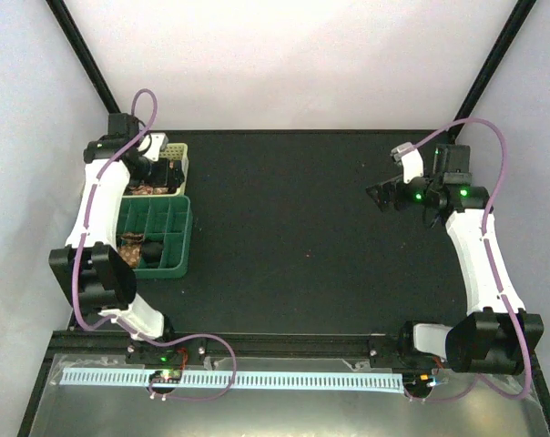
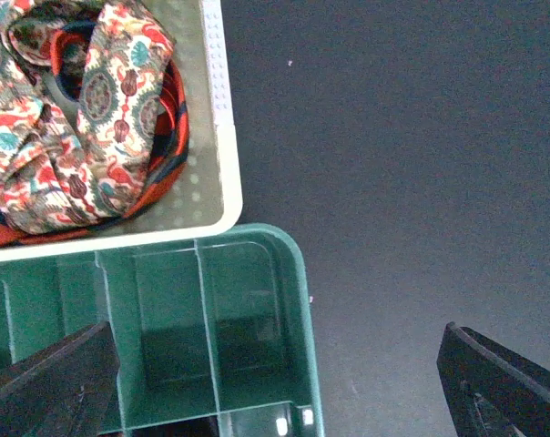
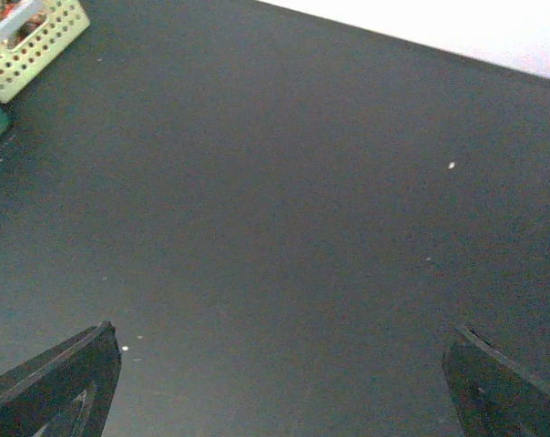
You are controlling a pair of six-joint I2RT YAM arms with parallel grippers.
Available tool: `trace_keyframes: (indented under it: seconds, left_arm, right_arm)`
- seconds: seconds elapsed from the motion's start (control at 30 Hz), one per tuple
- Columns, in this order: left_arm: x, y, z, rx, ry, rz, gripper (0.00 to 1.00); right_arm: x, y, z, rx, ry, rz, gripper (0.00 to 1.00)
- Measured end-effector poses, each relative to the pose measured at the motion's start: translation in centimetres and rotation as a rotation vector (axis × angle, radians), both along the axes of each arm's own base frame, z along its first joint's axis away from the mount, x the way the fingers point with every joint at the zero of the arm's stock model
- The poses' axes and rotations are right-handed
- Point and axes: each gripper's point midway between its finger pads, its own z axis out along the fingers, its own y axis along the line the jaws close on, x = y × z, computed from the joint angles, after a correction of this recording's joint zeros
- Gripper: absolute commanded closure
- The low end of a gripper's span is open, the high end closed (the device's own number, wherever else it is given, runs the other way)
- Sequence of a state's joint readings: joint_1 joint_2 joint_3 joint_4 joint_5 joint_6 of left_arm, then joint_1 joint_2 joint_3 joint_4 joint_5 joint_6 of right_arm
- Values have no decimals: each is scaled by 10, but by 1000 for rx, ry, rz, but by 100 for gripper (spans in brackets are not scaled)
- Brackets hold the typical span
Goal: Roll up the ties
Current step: Pick up the tie from the bin.
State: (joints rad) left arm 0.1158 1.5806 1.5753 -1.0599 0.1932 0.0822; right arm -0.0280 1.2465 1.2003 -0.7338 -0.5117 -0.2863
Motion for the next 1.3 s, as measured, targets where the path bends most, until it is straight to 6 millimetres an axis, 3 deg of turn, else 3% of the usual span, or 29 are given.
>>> trace_keyframes:
  seconds: [0.17,0.27,0.37,0.4,0.53,0.8,1.17,1.3]
  left_arm:
    - [20,11,7,18,8,-44,1]
    - [51,23,16,29,-11,-78,1]
    - [91,39,12,42,-32,-114,1]
    - [96,41,10,43,-34,-119,1]
    - [125,56,-17,45,-24,-152,4]
    - [152,65,-78,12,16,-184,12]
    - [177,75,-141,21,49,-163,15]
    - [179,76,-154,39,67,-161,24]
  right_arm:
    - [-10,7,-4,43,51,23,0]
    - [-14,9,-6,59,75,22,0]
    - [-17,10,-6,69,91,14,0]
    - [-18,10,-6,70,94,13,0]
    - [-21,10,-8,70,111,12,0]
    - [-23,9,-15,65,155,7,0]
    - [-18,6,-33,40,206,3,0]
    - [-15,4,-37,29,220,-1,0]
